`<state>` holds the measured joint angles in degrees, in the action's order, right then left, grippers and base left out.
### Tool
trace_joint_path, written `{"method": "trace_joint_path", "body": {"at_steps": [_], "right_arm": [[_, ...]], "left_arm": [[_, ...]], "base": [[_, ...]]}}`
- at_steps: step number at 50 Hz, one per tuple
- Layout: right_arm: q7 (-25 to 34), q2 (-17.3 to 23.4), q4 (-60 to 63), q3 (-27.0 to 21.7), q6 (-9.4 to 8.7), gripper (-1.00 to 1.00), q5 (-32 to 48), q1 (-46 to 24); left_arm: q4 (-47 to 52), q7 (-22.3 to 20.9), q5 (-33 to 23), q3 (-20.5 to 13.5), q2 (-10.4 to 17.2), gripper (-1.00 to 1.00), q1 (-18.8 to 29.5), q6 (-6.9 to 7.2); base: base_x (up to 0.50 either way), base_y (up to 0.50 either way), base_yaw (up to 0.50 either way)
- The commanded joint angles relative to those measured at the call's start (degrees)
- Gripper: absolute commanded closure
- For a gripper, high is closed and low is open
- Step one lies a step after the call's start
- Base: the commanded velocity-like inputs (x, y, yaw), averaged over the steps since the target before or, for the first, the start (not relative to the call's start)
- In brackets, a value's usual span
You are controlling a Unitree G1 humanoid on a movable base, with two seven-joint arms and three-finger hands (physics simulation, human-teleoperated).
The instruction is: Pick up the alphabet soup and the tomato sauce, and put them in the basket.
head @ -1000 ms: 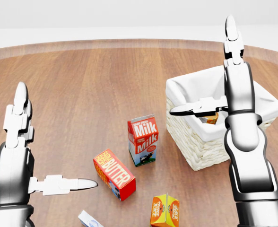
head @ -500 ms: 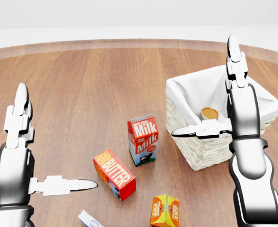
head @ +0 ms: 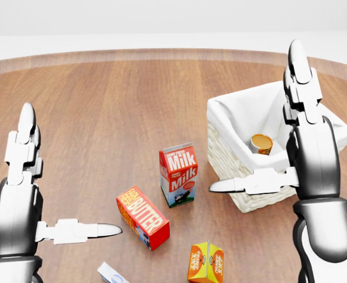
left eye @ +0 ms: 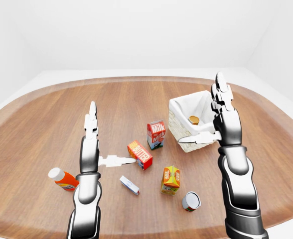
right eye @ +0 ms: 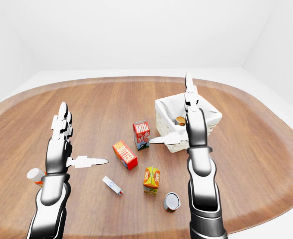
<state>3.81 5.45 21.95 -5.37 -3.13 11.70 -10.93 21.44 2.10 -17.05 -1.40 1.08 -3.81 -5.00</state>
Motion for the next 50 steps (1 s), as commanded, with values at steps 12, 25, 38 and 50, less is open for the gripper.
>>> {"method": "trace_joint_path", "body": {"at_steps": [12,25,38,50], "right_arm": [[1.84,-2.76,9.59,1.67,0.07,-1.0,0.17,8.35],[2.98,-3.62,12.88,1.76,4.38,-1.0,-0.09,14.66],[4.56,-4.59,15.85,1.91,7.17,-1.0,-0.53,20.33],[5.01,-5.42,18.61,3.6,7.8,-1.0,-0.26,24.1]], "left_arm": [[-0.13,0.21,-0.04,-0.15,0.02,-1.0,0.08,0.0],[-0.14,0.22,-0.04,-0.15,0.03,-1.0,0.09,0.0],[-0.14,0.19,-0.04,-0.15,0.03,-1.0,0.09,0.0],[0.24,0.29,-0.15,-0.15,-0.02,-1.0,0.04,0.0]], "base": [[0.0,0.0,0.0],[0.0,0.0,0.0],[0.0,0.0,0.0],[0.0,0.0,0.0]]}}
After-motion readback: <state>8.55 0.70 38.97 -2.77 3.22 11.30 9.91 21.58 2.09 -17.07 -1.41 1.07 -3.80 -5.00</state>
